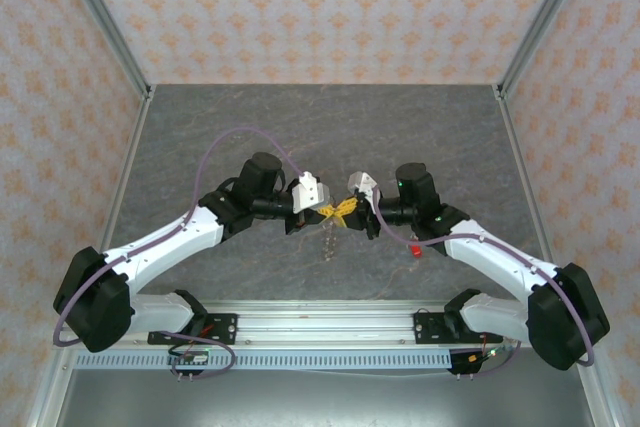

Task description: Put the keys on the keyring

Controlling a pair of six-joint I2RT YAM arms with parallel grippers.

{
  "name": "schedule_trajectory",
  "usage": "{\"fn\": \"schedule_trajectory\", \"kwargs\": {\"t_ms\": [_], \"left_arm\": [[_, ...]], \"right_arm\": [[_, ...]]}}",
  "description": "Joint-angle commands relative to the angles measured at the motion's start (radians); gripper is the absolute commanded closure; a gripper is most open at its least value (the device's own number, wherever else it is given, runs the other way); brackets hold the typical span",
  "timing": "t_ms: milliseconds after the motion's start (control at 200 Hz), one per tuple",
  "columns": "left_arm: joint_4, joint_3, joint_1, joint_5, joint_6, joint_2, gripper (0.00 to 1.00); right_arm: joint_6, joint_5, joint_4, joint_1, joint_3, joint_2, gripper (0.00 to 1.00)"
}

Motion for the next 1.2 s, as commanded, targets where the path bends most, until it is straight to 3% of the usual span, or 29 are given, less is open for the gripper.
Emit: {"fn": "schedule_trajectory", "kwargs": {"t_ms": [0, 85, 155, 440, 1046, 1196], "left_arm": [[-0.007, 0.027, -0.004, 0.035, 0.018, -0.016, 1.00], [-0.037, 0.033, -0.004, 0.013, 0.032, -0.016, 1.00], [-0.090, 0.046, -0.004, -0.017, 0.059, -0.017, 0.87], [-0.199, 0.089, -0.016, -0.090, 0.119, -0.002, 0.79], [-0.135, 0.099, -0.039, -0.123, 0.088, 0.021, 0.77], [-0.178, 0.121, -0.044, -0.126, 0.109, 0.042, 0.80]], "right_arm": [[-0.004, 0.015, 0.042, -0.008, 0.011, -0.018, 0.99], [-0.011, 0.027, 0.002, -0.008, 0.030, -0.023, 1.00], [-0.035, 0.036, -0.064, -0.006, 0.058, -0.026, 1.00], [-0.158, 0.093, -0.276, 0.022, 0.158, -0.010, 1.00], [-0.231, 0.098, -0.347, 0.049, 0.211, 0.017, 1.00], [-0.222, 0.093, -0.332, 0.050, 0.209, 0.014, 1.00]]}}
